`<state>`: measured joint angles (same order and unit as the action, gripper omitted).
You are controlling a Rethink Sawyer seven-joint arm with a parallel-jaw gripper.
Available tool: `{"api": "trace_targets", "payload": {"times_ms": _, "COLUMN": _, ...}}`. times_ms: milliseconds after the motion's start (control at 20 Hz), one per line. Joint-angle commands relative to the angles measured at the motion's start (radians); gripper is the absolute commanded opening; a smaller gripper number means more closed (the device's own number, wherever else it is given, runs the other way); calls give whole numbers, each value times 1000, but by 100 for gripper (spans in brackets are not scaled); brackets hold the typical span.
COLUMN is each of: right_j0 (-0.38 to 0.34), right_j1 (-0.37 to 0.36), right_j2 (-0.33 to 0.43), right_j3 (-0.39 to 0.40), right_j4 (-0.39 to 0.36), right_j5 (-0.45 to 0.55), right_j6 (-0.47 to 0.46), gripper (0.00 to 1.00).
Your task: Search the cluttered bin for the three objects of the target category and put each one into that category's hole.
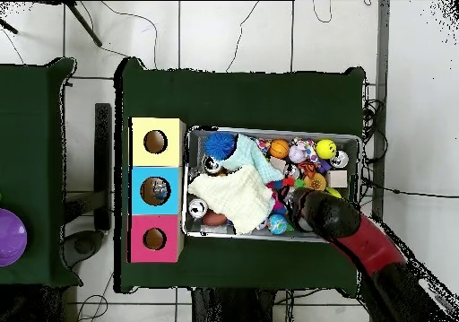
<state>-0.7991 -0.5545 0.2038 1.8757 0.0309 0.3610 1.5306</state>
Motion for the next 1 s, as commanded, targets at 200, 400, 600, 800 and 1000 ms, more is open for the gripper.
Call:
{"api": "trace_targets", "payload": {"times_ms": 200, "right_j0": 15, "right_j1": 46, "right_j2": 99, "right_j3": 71, "right_j4": -58, "right_j5": -39, "right_j6": 65, "gripper": 100}}
{"api": "trace_targets", "payload": {"times_ms": 400, "right_j0": 45, "right_j1": 106, "right_j2": 77, "right_j3": 39, "right_j4": -86, "right_j5": -109, "right_j6": 81, "gripper": 100}}
{"api": "trace_targets", "payload": {"times_ms": 600, "right_j0": 89, "right_j1": 129, "right_j2": 26, "right_j3": 3, "right_j4": -140, "right_j5": -165, "right_j6": 86, "gripper": 100}}
{"api": "trace_targets", "payload": {"times_ms": 800, "right_j0": 60, "right_j1": 130, "right_j2": 16, "right_j3": -29, "right_j4": -179, "right_j5": -132, "right_j6": 45, "gripper": 100}}
{"api": "trace_targets", "payload": {"times_ms": 1000, "right_j0": -23, "right_j1": 157, "right_j2": 39, "right_j3": -81, "right_j4": -218, "right_j5": -69, "right_j6": -35, "gripper": 100}}
